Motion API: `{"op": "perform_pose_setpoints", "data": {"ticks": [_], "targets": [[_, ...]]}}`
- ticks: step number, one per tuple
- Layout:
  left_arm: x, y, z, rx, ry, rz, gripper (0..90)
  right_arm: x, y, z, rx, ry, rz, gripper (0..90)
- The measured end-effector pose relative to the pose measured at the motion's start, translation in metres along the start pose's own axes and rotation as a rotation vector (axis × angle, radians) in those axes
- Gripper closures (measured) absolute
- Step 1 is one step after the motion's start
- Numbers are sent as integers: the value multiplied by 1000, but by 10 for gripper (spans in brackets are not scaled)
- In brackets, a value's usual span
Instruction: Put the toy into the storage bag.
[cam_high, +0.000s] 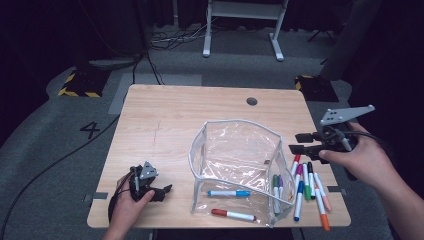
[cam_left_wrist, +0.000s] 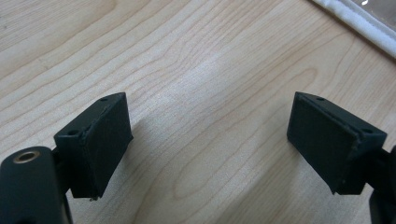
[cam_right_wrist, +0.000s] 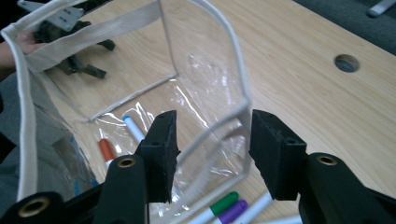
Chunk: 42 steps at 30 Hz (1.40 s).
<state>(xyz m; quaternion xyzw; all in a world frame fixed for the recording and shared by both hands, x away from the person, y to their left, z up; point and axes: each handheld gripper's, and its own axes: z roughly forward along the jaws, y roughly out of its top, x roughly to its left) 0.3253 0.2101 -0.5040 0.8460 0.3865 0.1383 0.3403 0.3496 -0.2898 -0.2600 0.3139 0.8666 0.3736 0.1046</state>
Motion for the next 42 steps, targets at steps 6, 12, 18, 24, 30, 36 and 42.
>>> {"op": "perform_pose_setpoints", "data": {"ticks": [6,12,18,24,30,36,42], "targets": [[0,0,0,0,0,0,139,-24,-35,-20,-1,-75,83,524],[0,0,0,0,0,0,139,-47,-76,-28,40,-161,172,541],[0,0,0,0,0,0,140,-63,-115,-17,95,-207,243,563],[0,0,0,0,0,0,139,-71,-152,0,148,-218,314,598],[0,0,0,0,0,0,139,-79,-184,22,208,-220,372,612],[0,0,0,0,1,0,140,-82,-203,37,265,-214,416,642],[0,0,0,-1,1,4,140,-87,-216,49,299,-214,444,660]]}}
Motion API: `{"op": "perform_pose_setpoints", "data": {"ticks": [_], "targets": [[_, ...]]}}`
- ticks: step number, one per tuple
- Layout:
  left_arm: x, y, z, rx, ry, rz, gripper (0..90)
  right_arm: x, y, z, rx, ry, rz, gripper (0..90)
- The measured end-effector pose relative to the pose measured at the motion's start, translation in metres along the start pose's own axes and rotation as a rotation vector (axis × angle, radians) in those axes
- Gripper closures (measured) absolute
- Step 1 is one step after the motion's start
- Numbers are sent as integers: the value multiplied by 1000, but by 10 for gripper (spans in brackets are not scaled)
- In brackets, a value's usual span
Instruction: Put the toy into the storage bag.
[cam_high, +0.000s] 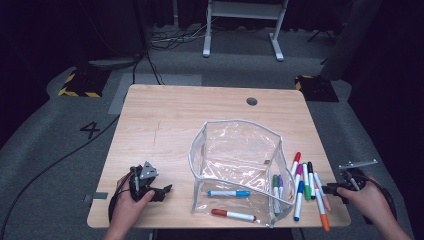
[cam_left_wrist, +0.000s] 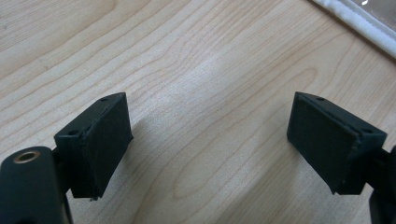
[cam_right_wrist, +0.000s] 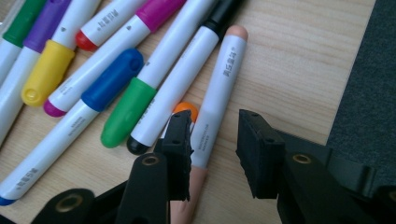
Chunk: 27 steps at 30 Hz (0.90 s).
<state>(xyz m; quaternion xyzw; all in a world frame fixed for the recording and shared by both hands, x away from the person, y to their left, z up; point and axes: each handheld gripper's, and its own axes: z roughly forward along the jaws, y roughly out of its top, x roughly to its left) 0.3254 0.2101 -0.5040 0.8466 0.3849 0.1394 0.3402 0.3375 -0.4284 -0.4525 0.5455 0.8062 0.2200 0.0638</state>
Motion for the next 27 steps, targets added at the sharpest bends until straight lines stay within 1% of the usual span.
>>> {"op": "perform_pose_setpoints", "data": {"ticks": [1,4,10,12,13,15,18,19,21,23,25,26,27], "targets": [[0,0,0,0,0,1,141,-1,-1,2,7,3,12,665],[0,0,0,0,0,0,141,-2,-1,6,15,-3,22,677],[0,0,0,-1,0,1,141,1,-2,13,44,-54,37,735],[0,0,0,-1,1,1,141,3,-1,14,48,-77,33,761],[0,0,0,-1,1,2,141,4,-1,14,50,-92,41,769],[0,0,0,-1,1,1,141,6,0,14,53,-106,69,770],[0,0,0,0,1,1,142,7,1,15,58,-121,73,772],[0,0,0,1,1,1,143,7,2,15,56,-117,74,772],[0,0,0,0,1,1,143,6,2,12,38,-94,91,772],[0,0,0,0,1,1,143,6,5,5,10,-80,96,773],[0,0,0,0,1,1,143,6,9,-6,-31,-55,94,772],[0,0,0,0,1,1,142,6,11,-12,-42,-46,86,773],[0,0,0,0,1,1,143,8,14,-20,-61,-45,80,773]]}}
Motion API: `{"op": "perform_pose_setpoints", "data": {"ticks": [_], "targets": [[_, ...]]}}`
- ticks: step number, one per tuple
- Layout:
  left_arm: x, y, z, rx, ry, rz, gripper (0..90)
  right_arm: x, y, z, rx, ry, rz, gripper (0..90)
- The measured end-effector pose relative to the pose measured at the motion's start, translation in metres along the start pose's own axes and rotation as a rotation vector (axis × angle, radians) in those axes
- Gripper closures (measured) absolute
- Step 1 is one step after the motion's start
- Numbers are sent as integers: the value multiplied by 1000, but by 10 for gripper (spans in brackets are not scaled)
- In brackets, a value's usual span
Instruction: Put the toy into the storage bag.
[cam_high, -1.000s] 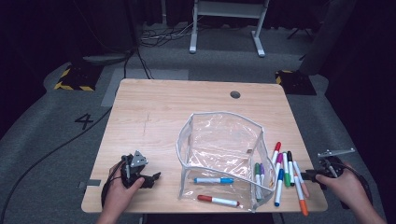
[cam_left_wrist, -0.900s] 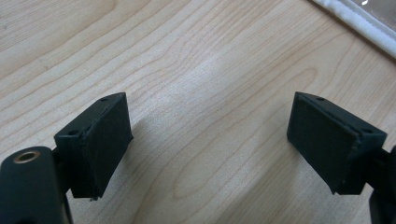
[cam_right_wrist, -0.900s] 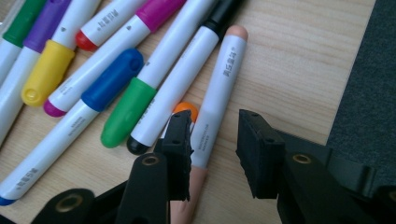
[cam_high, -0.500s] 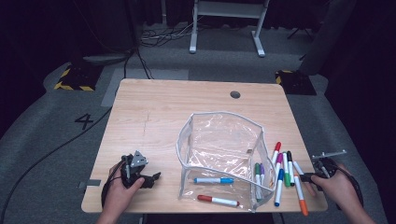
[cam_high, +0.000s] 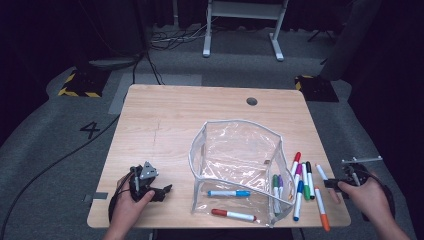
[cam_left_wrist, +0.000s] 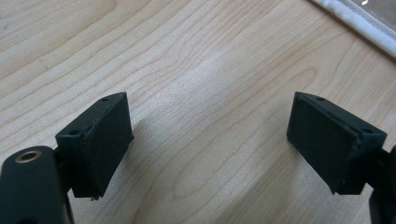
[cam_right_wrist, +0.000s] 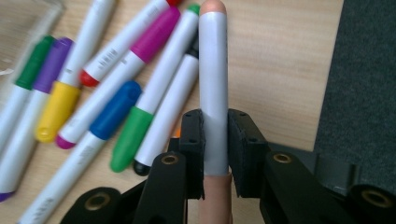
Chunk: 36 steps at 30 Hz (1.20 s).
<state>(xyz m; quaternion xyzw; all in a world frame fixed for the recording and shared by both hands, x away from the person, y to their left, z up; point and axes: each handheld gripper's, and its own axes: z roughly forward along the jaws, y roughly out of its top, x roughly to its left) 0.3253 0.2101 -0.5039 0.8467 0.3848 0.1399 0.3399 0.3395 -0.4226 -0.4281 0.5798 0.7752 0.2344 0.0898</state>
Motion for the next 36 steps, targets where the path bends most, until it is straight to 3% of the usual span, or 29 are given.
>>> {"op": "perform_pose_setpoints", "data": {"ticks": [7,17,23,27,36], "targets": [[0,0,0,0,0,0,143,15,21,-41,-77,45,-40,773],[0,0,0,0,0,0,143,51,55,-94,-165,106,-177,773],[0,0,0,-1,0,1,143,90,79,-119,-196,152,-300,773],[0,0,0,0,0,0,143,120,95,-127,-193,185,-392,773],[0,0,0,-1,0,1,143,196,124,-115,-118,278,-599,772]]}}
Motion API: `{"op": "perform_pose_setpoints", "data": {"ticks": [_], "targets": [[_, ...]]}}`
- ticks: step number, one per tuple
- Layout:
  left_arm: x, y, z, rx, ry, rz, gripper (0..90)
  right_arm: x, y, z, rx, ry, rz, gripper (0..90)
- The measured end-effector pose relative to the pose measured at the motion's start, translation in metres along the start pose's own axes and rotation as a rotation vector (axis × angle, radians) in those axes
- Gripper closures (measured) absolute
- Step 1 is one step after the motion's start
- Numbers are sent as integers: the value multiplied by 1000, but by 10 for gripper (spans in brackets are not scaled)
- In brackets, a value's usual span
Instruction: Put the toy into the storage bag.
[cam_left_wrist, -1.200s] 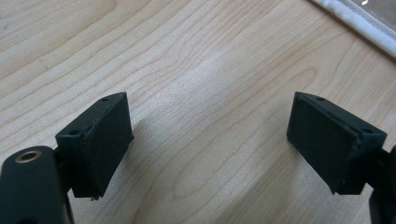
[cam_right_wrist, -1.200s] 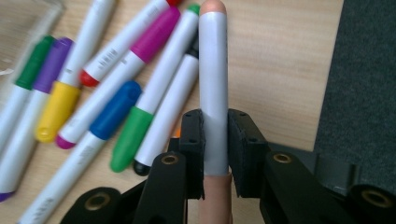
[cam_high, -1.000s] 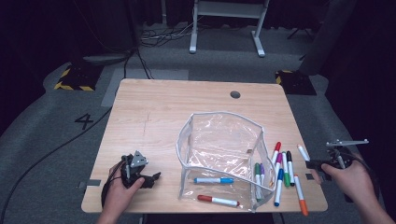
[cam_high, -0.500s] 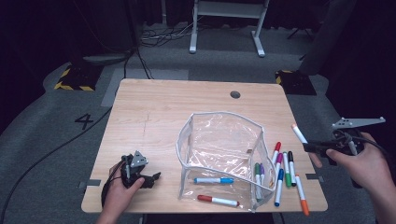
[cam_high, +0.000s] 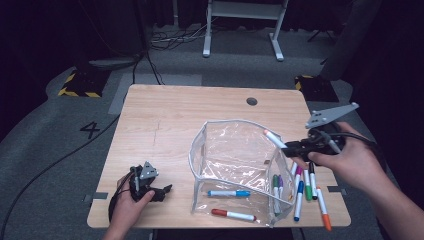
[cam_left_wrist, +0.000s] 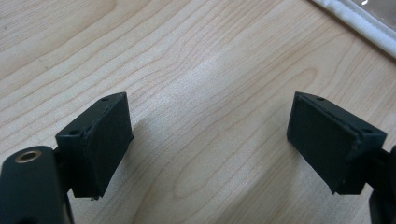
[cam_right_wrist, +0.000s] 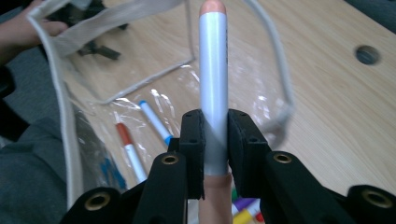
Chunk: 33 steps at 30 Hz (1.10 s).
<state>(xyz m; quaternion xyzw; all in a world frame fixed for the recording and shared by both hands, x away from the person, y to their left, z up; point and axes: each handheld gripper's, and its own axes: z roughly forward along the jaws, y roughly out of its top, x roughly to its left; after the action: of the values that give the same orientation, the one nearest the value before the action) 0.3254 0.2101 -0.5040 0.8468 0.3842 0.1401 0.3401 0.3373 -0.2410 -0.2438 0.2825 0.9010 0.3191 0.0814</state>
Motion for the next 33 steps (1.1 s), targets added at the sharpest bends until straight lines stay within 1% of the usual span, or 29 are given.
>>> {"op": "perform_pose_setpoints", "data": {"ticks": [1,3,5,6,7,9,11,13,16,17,19,21,23,24,25,29,31,33], "targets": [[0,0,0,1,0,-1,143,3,4,4,7,9,-20,772],[0,0,0,1,0,-1,142,12,14,17,26,55,-53,772],[0,0,0,1,0,-1,142,17,19,27,47,75,-86,772],[0,0,0,0,0,-1,142,22,22,36,72,94,-107,772],[0,0,0,1,0,-1,143,24,24,42,87,107,-116,772],[0,0,0,1,0,-1,143,32,28,58,135,143,-144,772],[0,0,0,1,-1,-1,143,37,30,71,171,176,-158,773],[0,0,0,1,-1,-1,143,41,33,83,202,192,-189,772],[0,0,0,1,0,-1,143,45,35,100,243,219,-212,772],[0,0,0,1,0,-1,142,46,35,108,261,239,-220,773],[0,0,0,0,0,-1,143,46,35,119,286,264,-226,773],[0,0,0,1,-1,-1,142,48,33,134,329,281,-233,772],[0,0,0,0,-2,-2,142,50,32,144,355,301,-242,772],[0,1,0,4,0,5,141,51,31,149,369,308,-245,773],[-1,1,1,0,1,-7,139,52,30,153,379,318,-246,772],[-1,1,1,1,4,-6,134,49,26,169,421,342,-236,772],[-1,1,1,1,4,-6,134,47,21,181,464,348,-241,772],[-1,1,1,1,4,-6,134,47,16,187,497,358,-226,772]]}}
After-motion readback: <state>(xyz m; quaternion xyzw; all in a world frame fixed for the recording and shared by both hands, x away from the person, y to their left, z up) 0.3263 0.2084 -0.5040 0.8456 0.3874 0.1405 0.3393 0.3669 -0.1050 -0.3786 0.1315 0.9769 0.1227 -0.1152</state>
